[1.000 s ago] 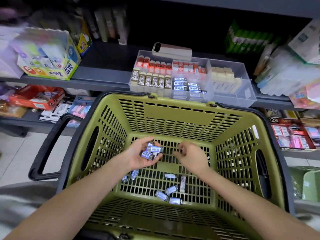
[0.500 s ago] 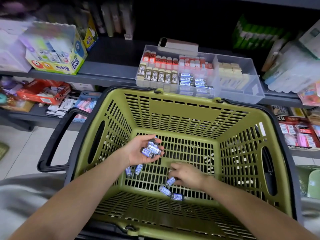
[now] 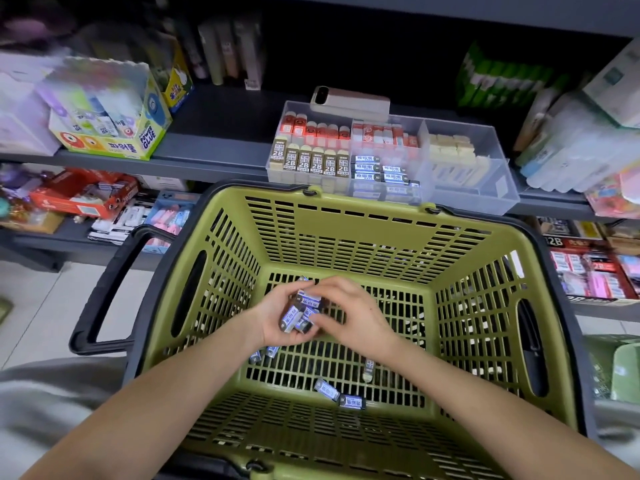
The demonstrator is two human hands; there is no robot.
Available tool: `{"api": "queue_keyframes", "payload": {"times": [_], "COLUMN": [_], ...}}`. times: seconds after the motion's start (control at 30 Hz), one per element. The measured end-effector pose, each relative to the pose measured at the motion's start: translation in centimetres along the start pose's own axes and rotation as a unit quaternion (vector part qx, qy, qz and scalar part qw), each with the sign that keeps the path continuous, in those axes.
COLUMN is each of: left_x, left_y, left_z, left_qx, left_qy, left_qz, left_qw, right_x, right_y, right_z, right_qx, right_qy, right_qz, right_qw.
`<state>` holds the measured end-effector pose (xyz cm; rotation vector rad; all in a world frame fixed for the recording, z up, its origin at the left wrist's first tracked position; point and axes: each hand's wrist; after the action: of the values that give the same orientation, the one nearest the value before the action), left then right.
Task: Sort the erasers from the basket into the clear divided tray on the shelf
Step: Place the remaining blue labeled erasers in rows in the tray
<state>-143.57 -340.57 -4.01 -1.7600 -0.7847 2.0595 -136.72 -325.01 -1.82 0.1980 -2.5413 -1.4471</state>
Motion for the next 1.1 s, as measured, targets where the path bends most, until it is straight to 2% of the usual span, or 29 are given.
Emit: {"api": "queue_keyframes", "payload": {"times": [0.03,0.07,0.1,0.13,0.2,0.23,0.27,0.4,0.5,0.6,0.7,0.93,1.03,1.1], "left_x": [-0.2,-0.3,-0.5,-0.8,-1.3,-1.7,-2.1,-3.5,-4.5,-5.3,-6.0,-7.0,-7.1,-7.1], "left_y": [0.0,0.0,0.0,-0.1,-0.5,-0.7,-0.9,-1.1,-1.3,-1.9,-2.4,-2.4,-2.1,-1.9], "left_z": [0.1,0.3,0.4,0.6,1.0,1.2,1.3,1.7,1.8,1.9,1.9,1.9,1.8,1.6], "left_qx": [0.003,0.012,0.024,0.035,0.052,0.061,0.064,0.029,-0.036,-0.069,-0.086,-0.046,-0.032,-0.013], "left_qy": [0.008,0.011,0.009,0.002,-0.008,-0.011,-0.013,-0.038,-0.048,-0.054,-0.059,-0.083,-0.092,-0.094], "left_qz": [-0.012,-0.018,-0.017,-0.015,-0.013,-0.013,-0.016,-0.04,-0.052,-0.066,-0.077,-0.083,-0.06,-0.03], "left_qw": [1.0,1.0,1.0,0.999,0.999,0.998,0.998,0.998,0.997,0.994,0.992,0.992,0.994,0.995], "right_x": [-0.6,-1.3,-2.1,-2.8,-4.3,-5.0,-5.7,-7.0,-6.5,-5.4,-4.8,-5.2,-4.9,-4.7], "right_y": [0.1,0.2,0.2,-0.1,-1.2,-2.1,-3.0,-5.5,-5.4,-5.1,-6.1,-9.0,-9.2,-8.9], "right_z": [0.5,1.1,1.7,2.2,2.7,2.9,2.9,2.4,2.4,2.1,1.4,1.3,1.3,1.2], "right_qx": [0.012,0.015,0.013,0.009,-0.016,-0.038,-0.062,-0.093,-0.06,0.017,0.003,-0.126,-0.123,-0.087], "right_qy": [-0.03,-0.061,-0.09,-0.112,-0.132,-0.137,-0.144,-0.186,-0.198,-0.204,-0.17,-0.059,-0.053,-0.079], "right_qz": [0.019,0.004,-0.054,-0.155,-0.363,-0.42,-0.442,-0.433,-0.453,-0.397,-0.345,-0.327,-0.322,-0.323], "right_qw": [0.999,0.998,0.994,0.981,0.922,0.896,0.883,0.877,0.867,0.895,0.923,0.935,0.937,0.939]}}
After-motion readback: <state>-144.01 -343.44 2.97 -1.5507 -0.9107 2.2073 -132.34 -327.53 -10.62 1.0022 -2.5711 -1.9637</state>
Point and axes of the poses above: each hand's wrist, its own x-axis towards the middle knuckle, its own y-axis out of the back of the hand, z = x × y, and after that the axes turned 13 degrees about -x, right-handed
